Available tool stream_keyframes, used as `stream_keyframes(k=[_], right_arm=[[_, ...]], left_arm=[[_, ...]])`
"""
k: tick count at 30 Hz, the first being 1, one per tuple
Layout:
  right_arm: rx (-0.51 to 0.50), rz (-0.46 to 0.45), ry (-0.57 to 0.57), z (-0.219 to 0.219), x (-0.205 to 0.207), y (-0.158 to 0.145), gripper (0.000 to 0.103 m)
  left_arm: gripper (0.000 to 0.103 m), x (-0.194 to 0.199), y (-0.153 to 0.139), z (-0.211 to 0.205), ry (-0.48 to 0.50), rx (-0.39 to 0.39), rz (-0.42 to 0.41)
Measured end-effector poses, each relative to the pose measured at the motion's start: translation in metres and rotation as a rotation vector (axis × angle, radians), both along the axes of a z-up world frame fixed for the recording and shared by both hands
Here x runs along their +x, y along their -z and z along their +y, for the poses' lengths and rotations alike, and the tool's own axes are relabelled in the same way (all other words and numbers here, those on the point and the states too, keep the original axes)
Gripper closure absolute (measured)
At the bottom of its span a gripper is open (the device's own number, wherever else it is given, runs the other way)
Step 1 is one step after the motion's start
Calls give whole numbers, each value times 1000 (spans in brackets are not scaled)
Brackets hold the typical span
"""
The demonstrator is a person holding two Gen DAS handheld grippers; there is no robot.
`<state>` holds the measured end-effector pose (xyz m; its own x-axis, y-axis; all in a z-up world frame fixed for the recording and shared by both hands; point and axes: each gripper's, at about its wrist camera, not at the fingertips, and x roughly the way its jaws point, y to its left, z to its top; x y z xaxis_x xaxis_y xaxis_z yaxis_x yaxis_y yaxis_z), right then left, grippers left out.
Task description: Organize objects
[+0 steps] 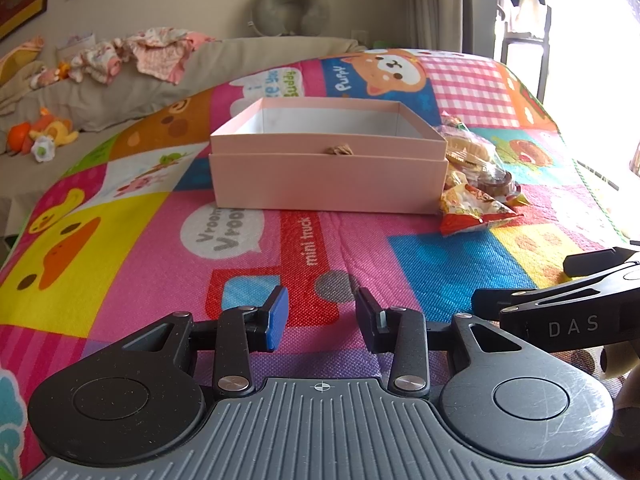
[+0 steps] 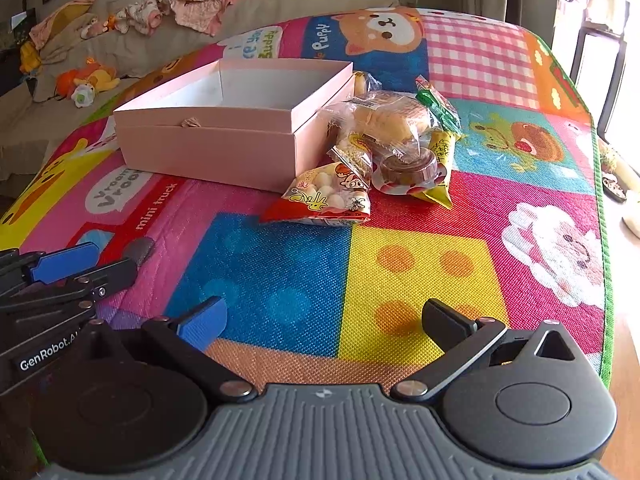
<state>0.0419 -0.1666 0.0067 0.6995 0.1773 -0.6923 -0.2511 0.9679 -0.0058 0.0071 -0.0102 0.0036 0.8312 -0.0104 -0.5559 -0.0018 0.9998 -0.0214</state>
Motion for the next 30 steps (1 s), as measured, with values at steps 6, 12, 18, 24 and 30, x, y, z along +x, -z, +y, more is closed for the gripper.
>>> stream_keyframes(k=[6, 12, 18, 24, 30], right_arm=[[-1, 12, 9, 1, 1, 0, 0], [3, 4, 5, 0, 1, 0, 0], [14, -3, -23, -1, -2, -3, 0], [19, -149, -22, -9, -11, -35, 0], [15, -250, 32, -27, -3, -66, 0]], left_arm=[[62, 0, 0, 1, -1, -4, 0], [62, 0, 1, 4, 1, -4, -1], [63, -2, -10, 14, 13, 3, 0], [63, 18, -69, 46, -44, 37, -112], [64, 98, -101, 69, -88, 171, -109]])
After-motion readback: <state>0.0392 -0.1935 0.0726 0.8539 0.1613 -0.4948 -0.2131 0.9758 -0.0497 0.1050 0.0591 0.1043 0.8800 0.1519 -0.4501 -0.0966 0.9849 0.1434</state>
